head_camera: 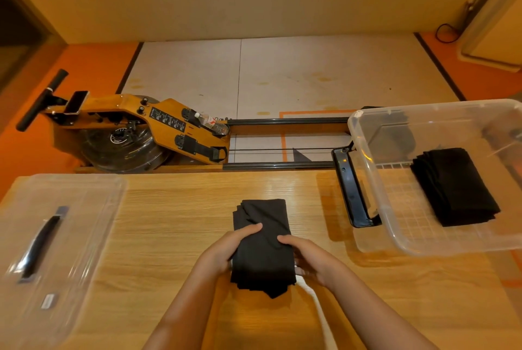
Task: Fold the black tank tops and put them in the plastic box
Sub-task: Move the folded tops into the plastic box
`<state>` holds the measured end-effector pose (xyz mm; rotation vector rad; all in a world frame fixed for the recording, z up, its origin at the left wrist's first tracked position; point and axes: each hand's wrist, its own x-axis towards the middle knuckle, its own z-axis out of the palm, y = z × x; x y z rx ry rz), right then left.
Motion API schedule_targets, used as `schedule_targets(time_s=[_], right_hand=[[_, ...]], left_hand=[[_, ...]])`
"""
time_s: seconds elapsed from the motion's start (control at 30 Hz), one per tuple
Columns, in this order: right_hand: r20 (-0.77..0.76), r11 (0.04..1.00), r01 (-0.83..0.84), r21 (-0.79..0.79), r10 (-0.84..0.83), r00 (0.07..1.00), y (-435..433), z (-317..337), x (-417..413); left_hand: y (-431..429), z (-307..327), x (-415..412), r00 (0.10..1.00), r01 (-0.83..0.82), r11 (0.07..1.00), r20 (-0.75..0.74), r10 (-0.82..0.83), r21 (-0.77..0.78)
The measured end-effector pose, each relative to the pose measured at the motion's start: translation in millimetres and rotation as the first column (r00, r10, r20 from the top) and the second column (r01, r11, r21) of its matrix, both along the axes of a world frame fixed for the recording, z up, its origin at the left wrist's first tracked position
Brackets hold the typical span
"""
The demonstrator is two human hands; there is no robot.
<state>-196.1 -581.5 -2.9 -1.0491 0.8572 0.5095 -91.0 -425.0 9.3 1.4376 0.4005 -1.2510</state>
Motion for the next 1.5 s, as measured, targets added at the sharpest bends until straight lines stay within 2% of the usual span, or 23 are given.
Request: schedule_targets(time_s=[0.13, 0.33, 0.5, 0.73, 0.87, 1.07, 1.2, 1.3, 1.4, 1.5], right_hand=[[0.031, 1.0, 0.019, 0.019, -0.02, 0.999, 13.3, 2.1, -10.0], [0.21, 0.995, -0.034, 0.098, 0.012, 0.978, 15.2, 26.4, -15.3], [0.302, 0.998, -0.054, -0.024, 0.059, 0.952, 16.0, 52.7, -13.0], [0.397, 0.984, 0.065, -0.167, 0.007, 0.918, 8.3, 95.4, -16.7], [0.489, 0.98, 0.135, -0.146, -0.047, 0.871, -5.2, 122.1, -18.3], [0.595, 0.973, 0.214, -0.09, -0.119, 0.795, -47.2, 154.5, -26.3], [0.606, 0.959, 0.264, -0.105, -0.149, 0.781, -103.2, 169.8, -37.0], [0.59, 0.958, 0.283, -0.044, -0.204, 0.781, -154.8, 178.5, -49.8], [0.477, 0.941, 0.335, 0.051, -0.318, 0.82, -205.4, 179.2, -62.2], [0.35, 0.945, 0.31, 0.108, -0.327, 0.878, -248.5, 169.2, -71.0]], left_hand=[[11.9, 5.9, -8.5, 0.998, 0.023, 1.0, 0.051, -0.022, -0.021], [20.1, 23.1, -12.0, 0.998, -0.002, 0.984, 0.064, 0.013, -0.177], [18.6, 45.0, -4.2, 0.998, 0.006, 0.963, 0.064, 0.012, -0.269], [-2.3, 81.0, 2.1, 0.976, 0.063, 0.947, 0.218, 0.008, -0.314], [-19.8, 109.6, 4.0, 0.946, 0.123, 0.929, 0.324, -0.004, -0.348], [-69.5, 150.0, 6.8, 0.857, 0.253, 0.922, 0.511, -0.073, -0.293], [-130.4, 170.7, 2.9, 0.812, 0.333, 0.912, 0.565, -0.148, -0.239], [-185.0, 179.9, -10.9, 0.81, 0.369, 0.897, 0.558, -0.182, -0.243], [-239.4, 175.9, -26.3, 0.852, 0.351, 0.909, 0.48, -0.21, -0.225], [-278.0, 154.6, -35.5, 0.858, 0.377, 0.918, 0.418, -0.298, -0.122]])
